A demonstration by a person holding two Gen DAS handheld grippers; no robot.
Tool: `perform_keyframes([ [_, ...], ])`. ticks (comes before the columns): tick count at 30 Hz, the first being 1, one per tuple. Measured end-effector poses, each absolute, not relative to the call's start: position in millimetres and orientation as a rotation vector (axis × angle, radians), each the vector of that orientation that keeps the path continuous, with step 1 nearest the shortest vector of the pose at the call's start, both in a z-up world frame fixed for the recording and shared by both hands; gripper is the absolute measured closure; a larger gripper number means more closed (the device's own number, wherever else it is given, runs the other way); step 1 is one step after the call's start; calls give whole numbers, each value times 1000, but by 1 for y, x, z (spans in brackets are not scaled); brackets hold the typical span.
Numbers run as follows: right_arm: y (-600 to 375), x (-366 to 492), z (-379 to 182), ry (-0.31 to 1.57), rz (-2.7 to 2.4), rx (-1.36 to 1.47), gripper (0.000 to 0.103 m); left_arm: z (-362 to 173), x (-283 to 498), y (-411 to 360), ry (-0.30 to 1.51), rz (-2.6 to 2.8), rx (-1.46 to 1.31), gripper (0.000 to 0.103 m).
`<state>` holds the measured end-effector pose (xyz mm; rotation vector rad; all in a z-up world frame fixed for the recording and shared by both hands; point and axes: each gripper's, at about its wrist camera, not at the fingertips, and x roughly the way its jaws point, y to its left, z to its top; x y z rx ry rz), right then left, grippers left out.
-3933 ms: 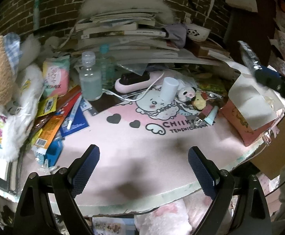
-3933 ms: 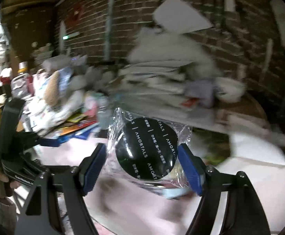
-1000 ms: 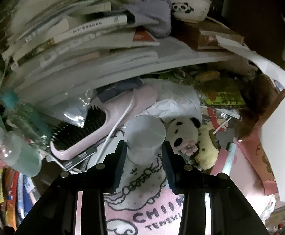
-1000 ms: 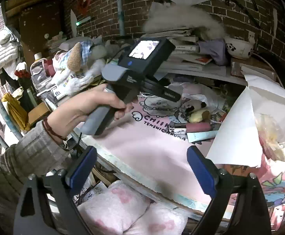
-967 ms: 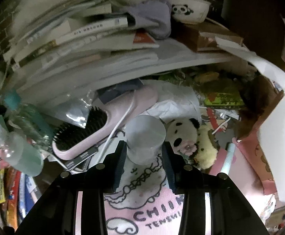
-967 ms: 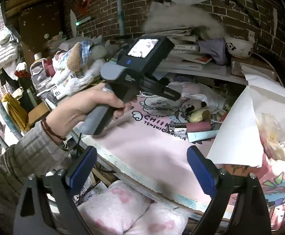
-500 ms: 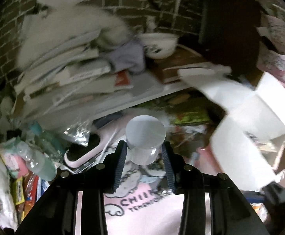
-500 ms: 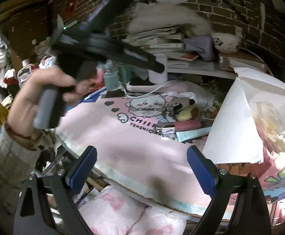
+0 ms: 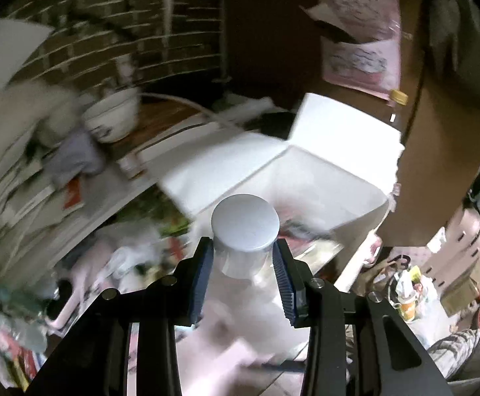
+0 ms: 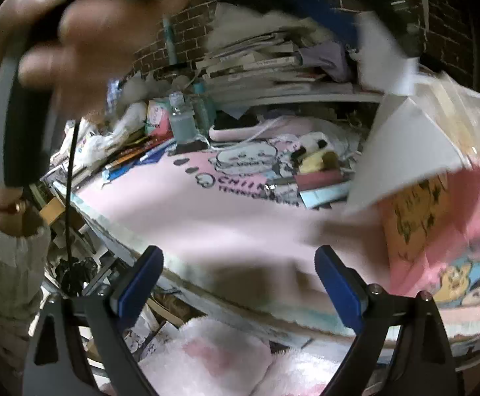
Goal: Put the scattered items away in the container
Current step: 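Carry the white cup into the white box and open the left gripper, then grasp the pink stick with silver end with the right gripper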
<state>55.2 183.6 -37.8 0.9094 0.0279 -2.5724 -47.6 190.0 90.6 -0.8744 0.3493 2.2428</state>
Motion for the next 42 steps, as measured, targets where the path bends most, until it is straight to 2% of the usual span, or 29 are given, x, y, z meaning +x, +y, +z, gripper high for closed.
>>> perform_keyframes([
  [7, 200, 65, -48, -20, -2571, 937, 11, 77, -63, 236, 330, 2144, -998, 70],
  [15, 210, 66, -53, -48, -2573, 953, 11, 56, -62, 258, 439, 2115, -1067, 69],
  [18, 211, 65, -56, -58, -2571, 961, 11, 57, -61, 253, 441, 2138, -1047, 57],
  [23, 208, 62, -60, -58, -2573, 965, 11, 75, -48, 228, 424, 2198, -939, 28],
  [25, 204, 60, -61, -51, -2580, 963, 11, 82, -40, 211, 415, 2233, -883, 20],
  [33, 180, 62, -63, 66, -2692, 857, 11, 96, -12, 119, 347, 2498, -761, 13],
  [34, 176, 62, -63, 88, -2699, 843, 12, 95, -8, 103, 317, 2534, -758, 13],
  [36, 167, 63, -61, 130, -2716, 804, 22, 92, -2, 75, 269, 2595, -755, 13],
  [38, 156, 61, -58, 176, -2727, 777, 37, 86, 4, 47, 229, 2667, -760, 12],
  [40, 145, 58, -56, 209, -2743, 755, 45, 78, 7, 27, 207, 2724, -779, 12],
  [42, 138, 52, -53, 219, -2764, 754, 46, 68, 10, 9, 192, 2774, -804, 12],
])
